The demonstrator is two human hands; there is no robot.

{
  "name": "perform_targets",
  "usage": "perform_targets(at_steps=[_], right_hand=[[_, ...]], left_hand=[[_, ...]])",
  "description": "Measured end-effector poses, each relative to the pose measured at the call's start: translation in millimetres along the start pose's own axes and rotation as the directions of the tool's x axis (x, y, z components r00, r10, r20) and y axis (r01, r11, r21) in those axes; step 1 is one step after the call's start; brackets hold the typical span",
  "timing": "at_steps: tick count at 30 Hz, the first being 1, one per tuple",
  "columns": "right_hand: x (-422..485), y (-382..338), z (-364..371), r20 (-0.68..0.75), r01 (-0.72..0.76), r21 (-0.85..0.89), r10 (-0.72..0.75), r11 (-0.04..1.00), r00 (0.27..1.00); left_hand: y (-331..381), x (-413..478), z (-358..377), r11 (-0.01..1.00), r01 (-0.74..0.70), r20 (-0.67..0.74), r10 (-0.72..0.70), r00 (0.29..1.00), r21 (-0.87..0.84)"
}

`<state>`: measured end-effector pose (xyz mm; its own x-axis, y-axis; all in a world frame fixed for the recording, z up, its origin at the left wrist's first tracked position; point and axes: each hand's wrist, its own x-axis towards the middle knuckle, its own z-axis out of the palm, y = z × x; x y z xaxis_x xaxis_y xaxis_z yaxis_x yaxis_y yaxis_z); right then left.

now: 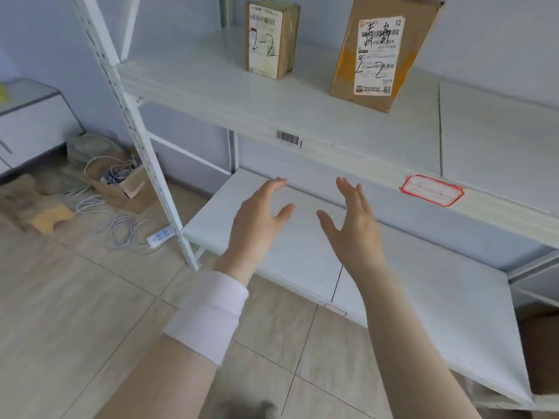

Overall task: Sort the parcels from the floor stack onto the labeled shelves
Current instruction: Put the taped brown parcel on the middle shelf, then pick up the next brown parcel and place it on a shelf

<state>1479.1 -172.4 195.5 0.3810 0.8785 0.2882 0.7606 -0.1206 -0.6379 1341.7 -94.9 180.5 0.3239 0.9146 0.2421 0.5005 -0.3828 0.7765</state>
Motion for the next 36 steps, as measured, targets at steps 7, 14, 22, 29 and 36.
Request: perform_targets(at_steps=[7,14,22,29,36], right_hand=[[-130.1,-12.2,76.4,0.314,-0.155,-0.084,0.174,0.984,0.933],[-264.3,-23.8,136.7,0.632,-0.173,-0.272,0.311,0.947,0.71],[-392.5,-24.5,151.5,0.823,0.033,-0.359,0.3,0.933,0.482],[-480.9,-21.1,152.9,0.9,0.115,-0.323,0.267,0.939,0.344],[-558.8,-51.5,155.9,0.953,0.302,-0.247,0.175,0.921,0.246]], left_hand=[[-78.1,-132.5,-15.5,0.962,0.201,0.169,-0.232,0.958,0.184],[-141.4,-288.6,-35.1,0.832,0.454,0.306,-0.543,0.782,0.317],[-160.3,-443.0,-38.1,0.649,0.616,0.317,-0.758,0.57,0.446],[-157.3,-574.5,-35.3,0.486,0.752,0.208,-0.873,0.441,0.446],[-142.7,-683.1,-55.5,0.342,0.885,0.117,-0.94,0.321,0.315]])
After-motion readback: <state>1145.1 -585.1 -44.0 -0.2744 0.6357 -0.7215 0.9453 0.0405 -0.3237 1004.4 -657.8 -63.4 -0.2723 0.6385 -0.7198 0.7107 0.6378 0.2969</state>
